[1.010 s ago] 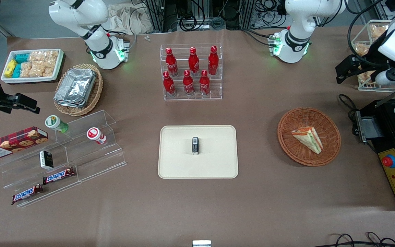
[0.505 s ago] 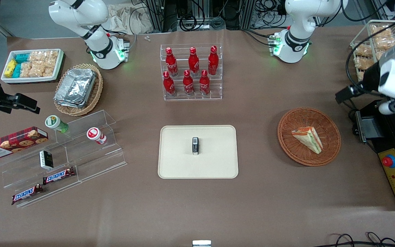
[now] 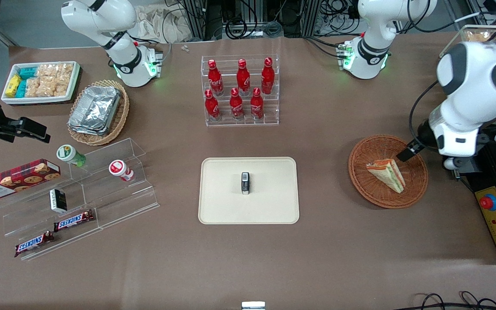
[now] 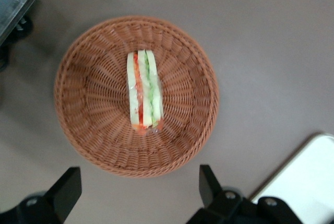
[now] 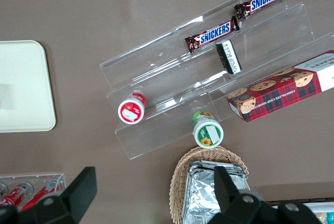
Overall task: Place sandwich from basket to tray
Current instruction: 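Lower the open left gripper onto the wrapped sandwich and close it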
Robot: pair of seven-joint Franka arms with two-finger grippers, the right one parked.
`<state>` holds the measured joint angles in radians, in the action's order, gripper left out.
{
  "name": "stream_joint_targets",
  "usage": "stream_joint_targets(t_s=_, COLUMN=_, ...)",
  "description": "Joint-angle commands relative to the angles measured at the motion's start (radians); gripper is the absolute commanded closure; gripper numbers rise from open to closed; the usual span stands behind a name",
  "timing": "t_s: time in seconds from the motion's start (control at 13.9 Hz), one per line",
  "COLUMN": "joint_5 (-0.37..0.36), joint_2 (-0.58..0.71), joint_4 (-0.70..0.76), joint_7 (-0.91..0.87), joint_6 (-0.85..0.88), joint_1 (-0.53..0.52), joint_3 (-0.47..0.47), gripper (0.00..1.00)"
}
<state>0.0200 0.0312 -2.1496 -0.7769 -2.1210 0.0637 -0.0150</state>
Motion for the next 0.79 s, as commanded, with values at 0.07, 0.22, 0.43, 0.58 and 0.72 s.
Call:
stream_joint_targets(t_s=0.07, joint_5=0.009, joint_2=-0.036, joint_4=-0.084, joint_7=-0.067, joint_6=-0.111, joint_1=-0.001, joint_3=0.016, gripper=0.0)
stream_joint_targets(t_s=0.22, joint_5=0.009, joint_2=-0.097, joint_4=-0.087, joint_7=-0.082, joint_6=-0.154, joint_1=-0.001, joint_3=0.039, gripper=0.0)
stream_joint_targets(t_s=0.43, joint_5=0.009, joint_2=-0.166, joint_4=-0.088, joint_7=-0.127, joint_6=-0.214, joint_1=0.001, joint_3=0.041, gripper=0.0)
stream_joint_targets(t_s=0.58, joint_5=0.009, joint_2=-0.192, joint_4=-0.087, joint_7=-0.127, joint_6=-0.241, joint_1=0.001, joint_3=0.041, gripper=0.0)
stream_joint_targets(t_s=0.72, joint_5=0.009, joint_2=-0.223, joint_4=-0.087, joint_7=-0.127, joint_6=-0.281, joint_1=0.001, joint_3=0.04, gripper=0.0)
